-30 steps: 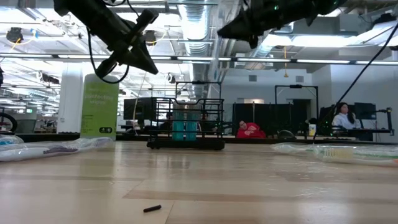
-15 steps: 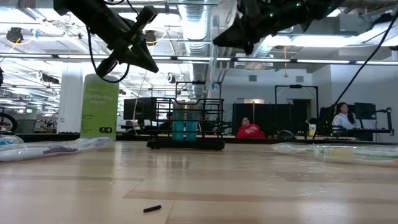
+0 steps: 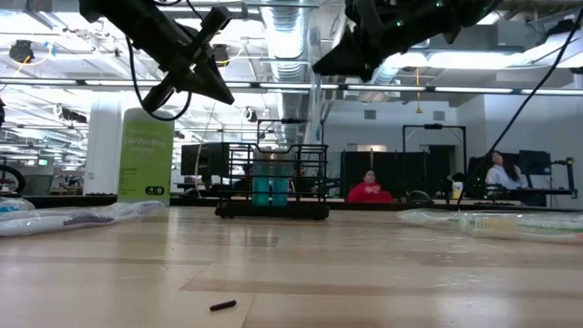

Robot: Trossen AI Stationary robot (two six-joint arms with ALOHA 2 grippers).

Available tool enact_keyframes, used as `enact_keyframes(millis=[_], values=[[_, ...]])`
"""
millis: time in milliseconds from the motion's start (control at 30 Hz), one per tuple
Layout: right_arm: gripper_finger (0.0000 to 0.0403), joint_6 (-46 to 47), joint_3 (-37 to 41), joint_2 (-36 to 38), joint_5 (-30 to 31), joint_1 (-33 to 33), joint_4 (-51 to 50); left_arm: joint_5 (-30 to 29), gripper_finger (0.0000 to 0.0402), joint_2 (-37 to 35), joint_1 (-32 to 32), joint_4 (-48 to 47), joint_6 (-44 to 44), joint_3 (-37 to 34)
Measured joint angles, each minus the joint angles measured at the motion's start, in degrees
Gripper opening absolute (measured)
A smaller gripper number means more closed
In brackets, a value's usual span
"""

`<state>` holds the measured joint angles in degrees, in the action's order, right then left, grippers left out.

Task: Pick & Place toothbrushing station
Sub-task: Put the top right blue toothbrush into the black mesh organizer

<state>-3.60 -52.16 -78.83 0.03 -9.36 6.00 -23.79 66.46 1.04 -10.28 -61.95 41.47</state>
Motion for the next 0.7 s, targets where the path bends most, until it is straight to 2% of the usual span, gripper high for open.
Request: enact_keyframes(millis=[700], values=[[0.0026, 0.17, 0.00, -3.83, -0.08, 0.18, 3.09, 0.01, 0.0000, 0.00, 0.00, 1.39, 0.00, 0.00]])
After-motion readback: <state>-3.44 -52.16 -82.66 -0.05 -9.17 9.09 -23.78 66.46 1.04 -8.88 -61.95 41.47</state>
